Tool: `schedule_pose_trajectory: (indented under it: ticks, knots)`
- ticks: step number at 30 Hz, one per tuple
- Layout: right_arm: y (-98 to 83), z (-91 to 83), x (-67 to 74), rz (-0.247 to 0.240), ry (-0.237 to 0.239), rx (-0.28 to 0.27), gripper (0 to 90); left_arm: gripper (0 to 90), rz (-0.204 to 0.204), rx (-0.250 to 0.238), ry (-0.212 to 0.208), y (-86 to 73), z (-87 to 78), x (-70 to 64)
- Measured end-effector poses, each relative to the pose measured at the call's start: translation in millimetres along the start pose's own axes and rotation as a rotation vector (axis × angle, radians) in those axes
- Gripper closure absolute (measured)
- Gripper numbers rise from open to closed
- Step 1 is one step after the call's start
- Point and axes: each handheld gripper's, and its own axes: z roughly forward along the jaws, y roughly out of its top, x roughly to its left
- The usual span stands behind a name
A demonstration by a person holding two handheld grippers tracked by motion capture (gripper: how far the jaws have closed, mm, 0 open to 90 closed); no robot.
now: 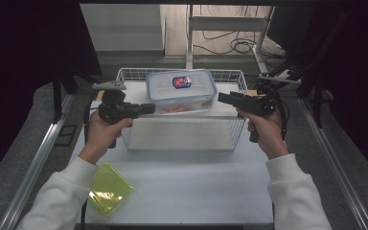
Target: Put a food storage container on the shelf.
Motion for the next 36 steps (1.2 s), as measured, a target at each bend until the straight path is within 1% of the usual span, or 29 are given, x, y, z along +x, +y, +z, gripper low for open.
schedule_pose_trajectory:
  ticks: [1, 2, 3, 4, 8, 11, 13, 16, 18, 20, 23, 30, 32, 36]
  knots:
    - [-1.4, -0.2, -0.8, 0.000, -0.001, -0.001, 32.3, 90.0, -0.004, 0.009, 0.002, -1.8, 4.3, 0.7]
    - [-4.1, -0.1, -2.7, 0.002, -0.001, -0.001, 32.0, 90.0, -0.009, 0.022, 0.000, -4.5, 11.5, 4.1]
    - [-5.4, -0.1, -3.6, 0.001, 0.000, -0.002, 32.0, 90.0, -0.009, 0.022, 0.000, -4.5, 11.5, 4.1]
    - [-6.5, 0.0, -4.3, 0.002, 0.000, -0.001, 31.9, 90.0, -0.022, 0.022, 0.001, -6.3, 16.0, 7.3]
    - [-9.1, 0.4, -6.1, -0.003, -0.001, 0.006, 31.7, 90.0, -0.035, 0.016, 0.003, -7.2, 19.1, 11.2]
    - [-11.0, 0.4, -8.9, -0.003, -0.003, 0.003, 31.5, 90.0, -0.052, 0.006, -0.008, -5.7, 20.4, 13.2]
    - [-11.4, 0.3, -9.3, 0.000, -0.005, 0.003, 31.5, 90.0, -0.052, 0.005, -0.009, -5.0, 20.5, 13.3]
    - [-12.8, 0.4, -10.3, 0.001, -0.004, 0.004, 31.4, 90.0, -0.050, 0.003, 0.003, -3.7, 19.0, 14.3]
    - [-13.7, 0.9, -9.3, -0.006, -0.005, 0.010, 31.3, 90.0, -0.067, -0.004, 0.017, -3.8, 16.4, 19.1]
    - [-13.6, 1.2, -7.8, -0.012, -0.006, 0.009, 31.3, 90.0, -0.075, -0.007, 0.022, -3.9, 15.4, 21.3]
    - [-13.5, 1.8, -6.7, -0.015, -0.004, 0.009, 31.3, 90.0, -0.096, -0.015, 0.022, -4.0, 13.4, 27.1]
    - [-14.2, 5.2, -7.8, -0.015, -0.004, 0.016, 31.3, 90.0, -0.101, -0.009, 0.031, -3.5, 16.4, 30.7]
    - [-14.5, 6.6, -7.3, -0.017, -0.001, 0.020, 31.3, 90.0, -0.110, -0.008, 0.025, -3.3, 17.5, 32.7]
    - [-14.9, 6.8, -6.4, -0.021, 0.001, 0.022, 31.2, 90.0, -0.105, -0.010, 0.019, -3.6, 17.2, 31.0]
